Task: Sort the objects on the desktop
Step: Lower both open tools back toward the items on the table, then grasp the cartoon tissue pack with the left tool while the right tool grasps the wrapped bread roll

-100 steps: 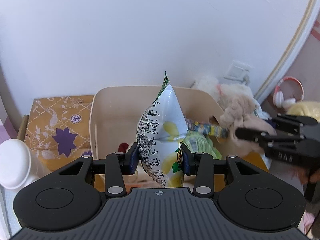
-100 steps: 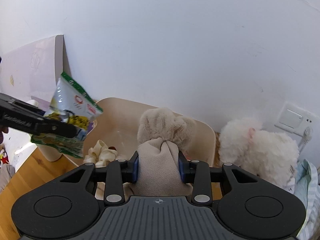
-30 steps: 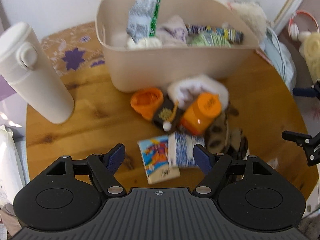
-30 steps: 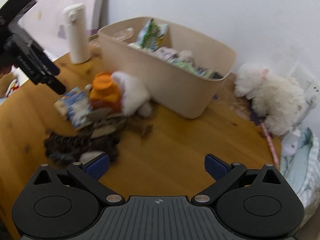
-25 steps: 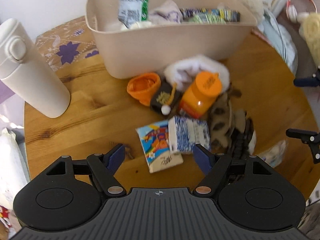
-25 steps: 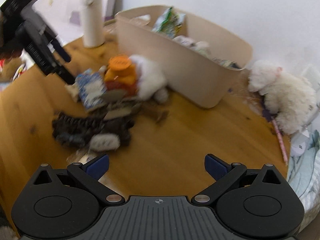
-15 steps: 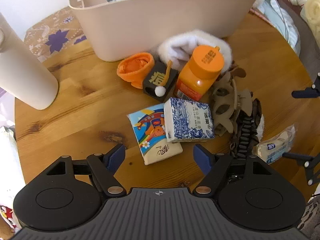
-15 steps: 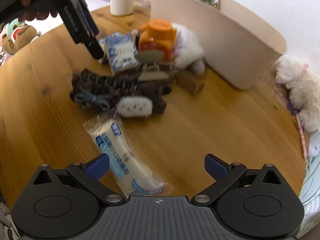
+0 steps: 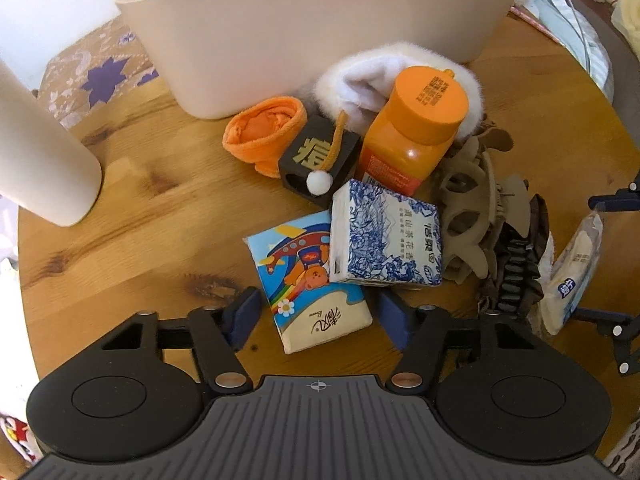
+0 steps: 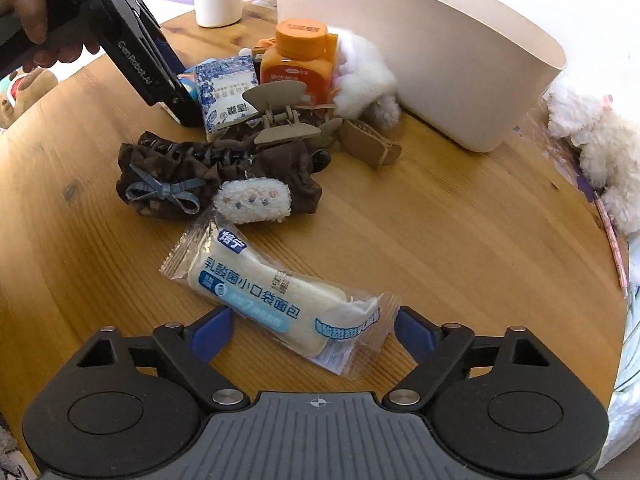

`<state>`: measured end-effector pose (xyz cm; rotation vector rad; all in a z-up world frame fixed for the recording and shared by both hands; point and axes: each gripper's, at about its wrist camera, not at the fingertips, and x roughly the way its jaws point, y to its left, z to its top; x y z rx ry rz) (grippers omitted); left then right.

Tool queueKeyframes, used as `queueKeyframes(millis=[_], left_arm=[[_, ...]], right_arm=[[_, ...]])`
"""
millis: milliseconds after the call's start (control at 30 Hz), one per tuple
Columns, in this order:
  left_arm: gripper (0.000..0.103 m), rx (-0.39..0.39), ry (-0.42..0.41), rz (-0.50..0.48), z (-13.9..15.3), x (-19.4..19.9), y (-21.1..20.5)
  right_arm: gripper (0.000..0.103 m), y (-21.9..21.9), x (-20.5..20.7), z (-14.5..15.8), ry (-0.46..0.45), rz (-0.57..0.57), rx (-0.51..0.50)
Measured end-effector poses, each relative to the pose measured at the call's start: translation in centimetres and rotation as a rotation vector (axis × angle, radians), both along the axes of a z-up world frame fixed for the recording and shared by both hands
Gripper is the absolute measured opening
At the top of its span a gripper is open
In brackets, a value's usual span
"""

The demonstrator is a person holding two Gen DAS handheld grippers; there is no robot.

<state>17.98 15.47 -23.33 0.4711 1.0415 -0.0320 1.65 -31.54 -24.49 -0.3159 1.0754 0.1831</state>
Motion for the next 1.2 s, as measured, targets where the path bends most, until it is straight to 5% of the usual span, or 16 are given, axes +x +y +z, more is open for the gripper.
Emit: queueKeyframes(millis=[233, 267, 500, 967, 1133, 1200], left_arm=[[0.054, -0.014, -0.023, 0.002, 0.3, -0.2, 0.4], [0.054, -0.018, -0.023, 0.002, 0.3, -0.2, 0.4], [0.053, -0.016, -0.022, -0.041, 0.2, -0.8, 0.4], [0.052, -0.027, -0.009, -0.069, 0.2, -1.5, 0.6], [0.052, -0.033, -0.018, -0.070, 0.3, -1.7, 0.4], [0.052, -0.031, -0.021, -0.075, 0.2, -1.8, 0.3]], right_arm=[[0.084, 0.3, 0.3, 0.0, -0.013, 0.045, -0.003], [0.083, 0.4, 0.3, 0.0, -0.034, 0.221, 0.001], [0.081, 1.6, 0.9, 0.1, -0.042, 0.367, -0.046], [0.091, 5.7, 0.7, -0.1, -0.141, 0.833, -0.281], [0.077, 6.4, 1.2, 0.0, -0.060, 0.892, -0.240], [0.063, 6.3, 1.8, 0.1, -0.023, 0.867, -0.199]])
